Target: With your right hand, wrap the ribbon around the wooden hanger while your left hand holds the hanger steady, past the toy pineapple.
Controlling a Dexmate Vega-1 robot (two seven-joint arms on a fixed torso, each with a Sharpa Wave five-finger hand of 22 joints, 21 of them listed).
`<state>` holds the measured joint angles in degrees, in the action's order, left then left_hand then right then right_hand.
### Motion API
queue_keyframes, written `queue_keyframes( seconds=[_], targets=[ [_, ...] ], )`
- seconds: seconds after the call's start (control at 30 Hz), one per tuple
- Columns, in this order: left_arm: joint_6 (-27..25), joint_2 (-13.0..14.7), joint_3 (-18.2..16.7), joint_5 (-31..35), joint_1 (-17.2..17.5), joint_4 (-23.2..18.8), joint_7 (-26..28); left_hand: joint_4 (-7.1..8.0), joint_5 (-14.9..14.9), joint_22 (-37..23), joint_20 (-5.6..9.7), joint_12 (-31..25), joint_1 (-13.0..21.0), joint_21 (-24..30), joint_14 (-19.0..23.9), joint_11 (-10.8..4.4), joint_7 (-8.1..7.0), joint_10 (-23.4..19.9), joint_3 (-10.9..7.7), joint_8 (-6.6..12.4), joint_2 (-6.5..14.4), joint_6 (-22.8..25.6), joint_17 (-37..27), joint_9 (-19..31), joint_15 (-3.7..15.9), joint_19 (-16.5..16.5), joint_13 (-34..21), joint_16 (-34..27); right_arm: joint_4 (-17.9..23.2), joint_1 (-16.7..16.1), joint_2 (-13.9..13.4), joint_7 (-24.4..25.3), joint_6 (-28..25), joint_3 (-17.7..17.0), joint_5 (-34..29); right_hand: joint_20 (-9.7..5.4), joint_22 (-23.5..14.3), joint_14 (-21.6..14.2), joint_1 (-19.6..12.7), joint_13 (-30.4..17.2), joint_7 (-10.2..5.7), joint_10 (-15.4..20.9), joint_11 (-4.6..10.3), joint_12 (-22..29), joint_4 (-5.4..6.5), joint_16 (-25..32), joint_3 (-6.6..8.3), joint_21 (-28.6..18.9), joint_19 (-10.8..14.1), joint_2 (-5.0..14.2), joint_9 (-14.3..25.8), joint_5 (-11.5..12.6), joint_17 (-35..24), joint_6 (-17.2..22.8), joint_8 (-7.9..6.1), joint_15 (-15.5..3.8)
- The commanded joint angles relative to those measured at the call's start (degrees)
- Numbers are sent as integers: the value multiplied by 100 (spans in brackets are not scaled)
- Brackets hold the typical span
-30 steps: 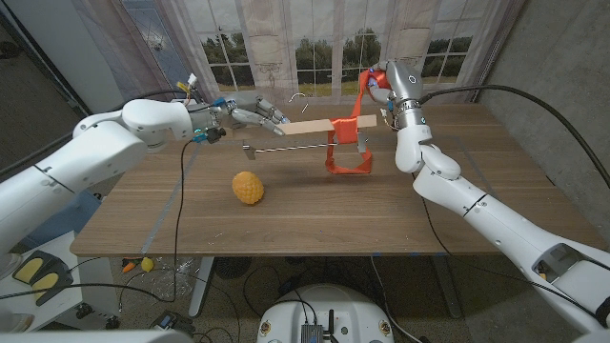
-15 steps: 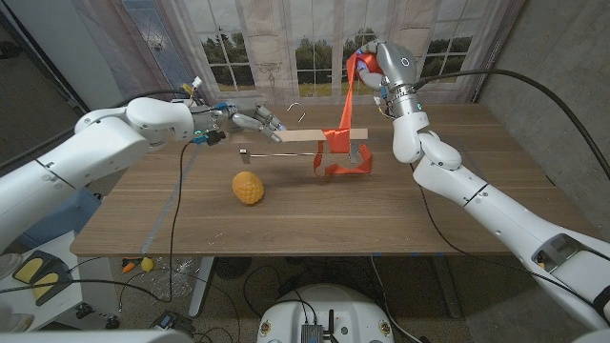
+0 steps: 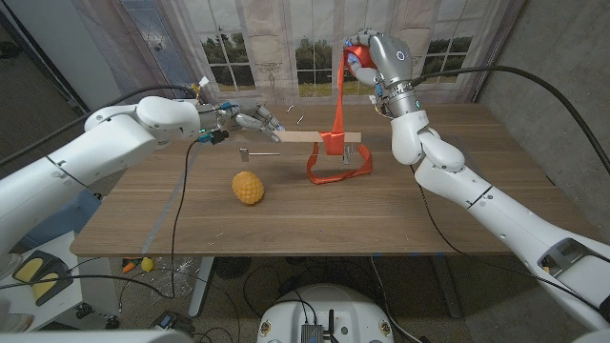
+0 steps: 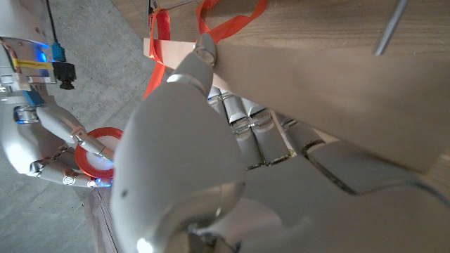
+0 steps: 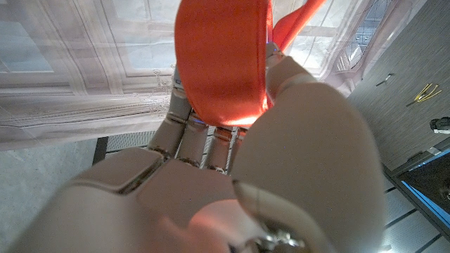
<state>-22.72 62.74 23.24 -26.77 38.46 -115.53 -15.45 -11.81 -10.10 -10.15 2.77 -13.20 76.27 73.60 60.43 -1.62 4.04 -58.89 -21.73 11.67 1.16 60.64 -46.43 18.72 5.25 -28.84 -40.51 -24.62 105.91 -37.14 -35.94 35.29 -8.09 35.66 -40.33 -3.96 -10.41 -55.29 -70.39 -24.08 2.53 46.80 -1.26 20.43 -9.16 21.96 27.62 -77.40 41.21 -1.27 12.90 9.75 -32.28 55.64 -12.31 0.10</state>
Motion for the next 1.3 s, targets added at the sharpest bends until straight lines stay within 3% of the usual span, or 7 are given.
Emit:
queue_keyframes(
  seconds=[0.03, 0.43, 0.77, 1.0, 1.3],
  targets=[
    [-352, -63, 175, 872, -3, -471, 816, 234, -34, -9, 176, 9, 427, 37, 537, -24, 71, -26, -275, 26, 441, 116, -7, 19, 780, 30, -10, -1, 591, -527, -128, 281, 21, -272, -493, -820, 4, -862, -987, -25, -30, 224, -159, 11, 71, 40, 107, -38, -28, 1042, 15, 26, -11, 29, -16, -1278],
    [-152, -332, 76, 1433, 269, -531, 1567, 236, -33, -8, 191, 15, 419, 53, 558, -29, 62, -44, -275, 20, 440, 125, -6, 8, 783, 40, -3, 6, 1192, -1503, -256, 834, -53, -683, -668, -821, 4, -868, -985, -40, -34, 215, -154, -11, 72, 43, 112, -56, -35, 1043, 16, 25, -21, 25, -11, -1270],
    [586, -721, -112, 1749, 613, -289, 2221, 235, -32, -7, 201, 19, 417, 64, 554, -38, 61, -61, -275, 18, 439, 125, -30, 5, 783, 49, 6, 6, 1612, -2363, -192, 969, -9, -1064, -204, -823, 4, -869, -992, -56, -34, 231, -162, -18, 64, 38, 118, -69, -42, 1042, 17, 24, -22, 30, -10, -1278],
    [905, -990, -220, 1891, 791, -180, 2552, 237, -31, -6, 204, 21, 416, 71, 565, -36, 57, -39, -277, 20, 444, 137, -8, 1, 783, 58, -13, 24, 1780, -2779, -160, 1056, 5, -1114, -255, -823, 4, -880, -995, -63, -16, 242, -174, -24, 62, 42, 120, -80, -43, 1042, 18, 22, -26, 32, -9, -1278],
    [1067, -1069, -354, 1975, 974, -209, 2638, 238, -28, -3, 200, 25, 414, 73, 543, -13, 57, -33, -280, 15, 449, 124, -39, 1, 776, 74, -19, 24, 1931, -3170, -73, 967, -64, -1160, -188, -824, 4, -880, -999, -74, -3, 255, -183, -33, 58, 37, 125, -94, -43, 1042, 19, 21, -26, 34, -7, -1274]
  ],
)
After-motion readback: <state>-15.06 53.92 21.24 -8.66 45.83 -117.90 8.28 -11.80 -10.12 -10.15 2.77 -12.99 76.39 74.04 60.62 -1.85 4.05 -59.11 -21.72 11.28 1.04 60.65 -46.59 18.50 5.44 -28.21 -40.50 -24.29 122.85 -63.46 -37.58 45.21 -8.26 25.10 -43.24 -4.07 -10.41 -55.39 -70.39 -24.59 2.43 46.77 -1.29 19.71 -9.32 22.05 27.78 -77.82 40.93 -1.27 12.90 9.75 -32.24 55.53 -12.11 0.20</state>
